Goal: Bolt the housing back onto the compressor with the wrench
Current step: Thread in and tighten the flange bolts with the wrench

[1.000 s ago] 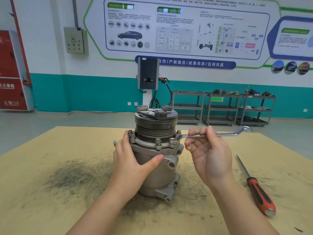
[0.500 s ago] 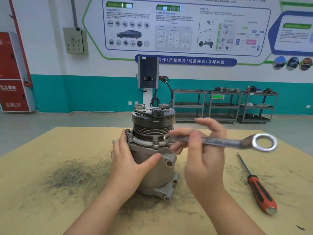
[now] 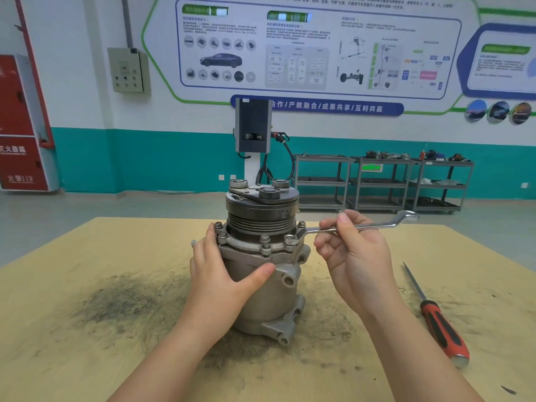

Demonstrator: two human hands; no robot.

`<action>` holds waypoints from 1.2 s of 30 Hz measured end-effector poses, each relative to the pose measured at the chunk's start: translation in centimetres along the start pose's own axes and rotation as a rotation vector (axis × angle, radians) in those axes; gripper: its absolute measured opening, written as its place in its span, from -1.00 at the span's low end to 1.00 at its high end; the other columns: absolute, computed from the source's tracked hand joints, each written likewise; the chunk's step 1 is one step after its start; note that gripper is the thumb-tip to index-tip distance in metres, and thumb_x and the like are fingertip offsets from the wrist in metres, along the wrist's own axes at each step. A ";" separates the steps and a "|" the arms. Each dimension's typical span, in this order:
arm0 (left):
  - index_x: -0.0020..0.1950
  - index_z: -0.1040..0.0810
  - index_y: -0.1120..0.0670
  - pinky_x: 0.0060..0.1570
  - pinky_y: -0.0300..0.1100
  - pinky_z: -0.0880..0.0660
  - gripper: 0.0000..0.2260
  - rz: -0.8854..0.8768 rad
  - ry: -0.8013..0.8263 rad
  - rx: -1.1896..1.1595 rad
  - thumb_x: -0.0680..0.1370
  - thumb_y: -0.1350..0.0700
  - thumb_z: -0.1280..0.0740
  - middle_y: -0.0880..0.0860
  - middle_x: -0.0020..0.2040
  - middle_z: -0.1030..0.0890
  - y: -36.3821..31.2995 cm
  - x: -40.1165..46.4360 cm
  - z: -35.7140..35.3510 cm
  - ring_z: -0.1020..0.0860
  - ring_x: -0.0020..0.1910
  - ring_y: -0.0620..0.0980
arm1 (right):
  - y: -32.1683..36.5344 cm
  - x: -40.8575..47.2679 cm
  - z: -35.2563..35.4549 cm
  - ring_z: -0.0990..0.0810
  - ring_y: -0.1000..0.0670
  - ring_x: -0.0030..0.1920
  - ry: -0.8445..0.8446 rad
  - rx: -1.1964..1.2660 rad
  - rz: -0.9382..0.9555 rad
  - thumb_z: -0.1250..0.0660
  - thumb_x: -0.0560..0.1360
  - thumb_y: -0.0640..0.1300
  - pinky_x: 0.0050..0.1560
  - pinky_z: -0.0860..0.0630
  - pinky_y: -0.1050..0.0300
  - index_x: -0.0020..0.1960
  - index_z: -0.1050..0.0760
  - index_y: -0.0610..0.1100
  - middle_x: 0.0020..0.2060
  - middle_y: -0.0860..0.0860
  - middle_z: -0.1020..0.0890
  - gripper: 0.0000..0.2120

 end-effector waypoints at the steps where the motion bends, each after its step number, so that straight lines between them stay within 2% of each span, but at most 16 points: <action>1: 0.61 0.09 -0.12 0.48 -0.02 -0.21 0.20 0.002 0.001 0.001 0.11 -0.55 -0.30 -0.38 0.26 -0.13 0.0 0.0 0.0 -0.14 0.50 -0.12 | -0.1 0.1 0.1 -0.55 0.03 -0.49 0.002 -0.010 -0.008 -0.09 0.64 -0.27 -0.46 -0.49 0.25 -0.02 -0.31 -0.16 -0.40 -0.05 -0.62 -0.92; 3: 0.60 0.09 -0.14 0.47 -0.01 -0.21 0.21 0.003 0.003 0.006 0.09 -0.59 -0.28 -0.39 0.27 -0.15 0.1 0.0 0.0 -0.14 0.49 -0.13 | 0.0 0.0 0.2 -0.56 0.03 -0.46 -0.005 -0.041 0.018 -0.10 0.64 -0.24 -0.43 -0.50 0.25 -0.03 -0.32 -0.19 -0.38 -0.05 -0.63 -0.91; 5: 0.60 0.10 -0.15 0.46 -0.02 -0.21 0.25 0.004 0.004 0.013 0.04 -0.65 -0.24 -0.40 0.29 -0.15 0.1 0.0 0.0 -0.14 0.49 -0.14 | 0.7 -0.5 0.1 -0.58 0.01 -0.43 -0.025 -0.137 0.134 -0.09 0.65 -0.22 -0.41 -0.51 0.23 0.00 -0.32 -0.21 -0.36 -0.05 -0.63 -0.91; 8: 0.60 0.10 -0.16 0.45 -0.04 -0.21 0.30 0.008 -0.004 0.024 -0.01 -0.71 -0.18 -0.41 0.29 -0.14 0.1 0.1 0.1 -0.13 0.49 -0.15 | 2.7 -3.0 -1.3 -0.61 -0.04 -0.37 -0.027 -0.364 0.492 -0.10 0.66 -0.22 -0.34 -0.53 0.20 -0.03 -0.29 -0.10 -0.30 -0.08 -0.63 -0.90; 11: 0.60 0.10 -0.15 0.42 -0.08 -0.19 0.30 -0.006 -0.021 0.034 -0.01 -0.72 -0.16 -0.41 0.30 -0.14 0.2 0.1 0.2 -0.12 0.50 -0.16 | 3.1 -6.0 -4.1 -0.64 0.03 -0.28 0.139 -0.557 0.777 -0.23 0.61 -0.04 -0.24 -0.55 0.21 -0.03 -0.42 0.10 -0.20 -0.03 -0.63 -0.94; 12: 0.60 0.10 -0.15 0.41 -0.09 -0.18 0.30 -0.009 -0.025 0.041 0.00 -0.72 -0.15 -0.41 0.29 -0.14 0.2 0.1 0.1 -0.12 0.49 -0.17 | 2.7 -6.6 -4.8 -0.64 0.07 -0.24 0.201 -0.613 0.816 -0.27 0.59 -0.01 -0.19 -0.56 0.24 -0.01 -0.48 0.08 -0.16 0.01 -0.63 -0.98; 13: 0.60 0.09 -0.14 0.42 -0.09 -0.18 0.30 -0.011 -0.028 0.048 0.00 -0.72 -0.15 -0.38 0.31 -0.14 0.2 0.1 0.1 -0.12 0.49 -0.16 | 2.4 -7.2 -5.4 -0.64 0.09 -0.19 0.239 -0.669 0.862 -0.32 0.56 -0.01 -0.15 -0.56 0.25 0.00 -0.52 0.00 -0.14 0.05 -0.63 -0.92; 16: 0.61 0.05 -0.08 0.46 0.02 -0.24 0.30 -0.003 -0.028 0.067 0.01 -0.68 -0.21 -0.20 0.39 -0.18 0.1 0.3 0.0 -0.16 0.49 -0.07 | 1.7 -8.2 -6.3 -0.65 0.10 -0.09 0.302 -0.799 0.965 -0.45 0.45 -0.13 -0.04 -0.59 0.20 -0.08 -0.60 -0.24 -0.12 0.07 -0.66 -0.84; 17: 0.61 0.05 -0.09 0.46 0.02 -0.25 0.30 0.000 -0.028 0.066 0.01 -0.67 -0.21 -0.22 0.37 -0.18 0.2 0.4 0.0 -0.16 0.49 -0.07 | 1.7 -8.3 -6.4 -0.65 0.10 -0.07 0.315 -0.811 0.968 -0.45 0.45 -0.15 -0.01 -0.59 0.19 -0.09 -0.60 -0.24 -0.10 0.07 -0.65 -0.85; 19: 0.60 0.06 -0.14 0.43 -0.07 -0.22 0.26 -0.011 -0.027 0.050 0.03 -0.67 -0.22 -0.38 0.24 -0.15 0.1 0.4 0.0 -0.14 0.44 -0.19 | 2.3 -7.9 -6.3 -0.65 0.12 -0.08 0.305 -0.750 0.926 -0.36 0.55 -0.06 -0.03 -0.58 0.19 -0.05 -0.57 -0.13 -0.09 0.08 -0.64 -0.86; 21: 0.59 0.08 -0.18 0.41 -0.12 -0.19 0.17 -0.017 -0.027 0.036 0.10 -0.61 -0.27 -0.44 0.16 -0.13 0.2 0.3 0.0 -0.12 0.42 -0.26 | 3.6 -6.9 -5.3 -0.65 0.09 -0.19 0.207 -0.623 0.837 -0.21 0.62 0.04 -0.16 -0.58 0.17 -0.05 -0.51 0.01 -0.15 0.06 -0.64 -0.83; 25: 0.58 0.09 -0.21 0.45 -0.07 -0.19 0.15 -0.006 -0.005 0.023 0.12 -0.57 -0.29 -0.42 0.31 -0.13 0.3 0.1 -0.1 -0.11 0.49 -0.17 | 3.2 -3.6 -2.1 -0.59 0.01 -0.37 -0.027 -0.329 0.470 -0.07 0.67 -0.11 -0.34 -0.51 0.22 -0.07 -0.36 -0.10 -0.29 0.00 -0.63 -0.82; 27: 0.59 0.09 -0.19 0.47 -0.06 -0.19 0.15 -0.004 -0.007 0.022 0.12 -0.57 -0.29 -0.39 0.35 -0.12 0.3 0.2 0.0 -0.11 0.50 -0.16 | 1.5 -2.4 -0.8 -0.54 0.02 -0.43 -0.082 -0.184 0.284 -0.03 0.68 -0.18 -0.39 -0.48 0.23 -0.06 -0.32 -0.14 -0.34 -0.02 -0.62 -0.83; 29: 0.59 0.09 -0.19 0.48 -0.03 -0.19 0.16 -0.001 -0.009 0.023 0.11 -0.57 -0.28 -0.36 0.37 -0.13 0.4 0.2 0.0 -0.11 0.50 -0.15 | 0.6 -1.6 0.0 -0.50 0.03 -0.47 -0.112 -0.092 0.179 -0.02 0.68 -0.22 -0.42 -0.45 0.24 -0.05 -0.32 -0.14 -0.38 -0.04 -0.61 -0.83; 33: 0.58 0.10 -0.20 0.49 -0.02 -0.20 0.20 0.005 -0.002 0.028 0.07 -0.64 -0.25 -0.37 0.37 -0.12 0.3 0.2 0.0 -0.10 0.50 -0.16 | -0.2 -0.2 0.5 -0.48 0.04 -0.49 -0.077 -0.006 0.035 -0.02 0.68 -0.25 -0.44 -0.43 0.25 -0.08 -0.36 -0.16 -0.42 -0.03 -0.59 -0.79; 36: 0.59 0.10 -0.18 0.49 -0.01 -0.19 0.24 0.009 -0.001 0.025 0.04 -0.67 -0.23 -0.34 0.40 -0.11 0.3 0.1 0.0 -0.09 0.50 -0.16 | 0.3 -0.6 0.2 -0.50 0.03 -0.45 -0.053 -0.108 0.127 -0.04 0.68 -0.19 -0.40 -0.44 0.23 -0.08 -0.35 -0.15 -0.37 -0.01 -0.60 -0.80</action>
Point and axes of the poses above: each hand's wrist, its own x-axis towards the middle knuckle, its own z-axis out of the back of the hand, y = z × x, the point moved 10 cm from there along x, towards the middle knuckle
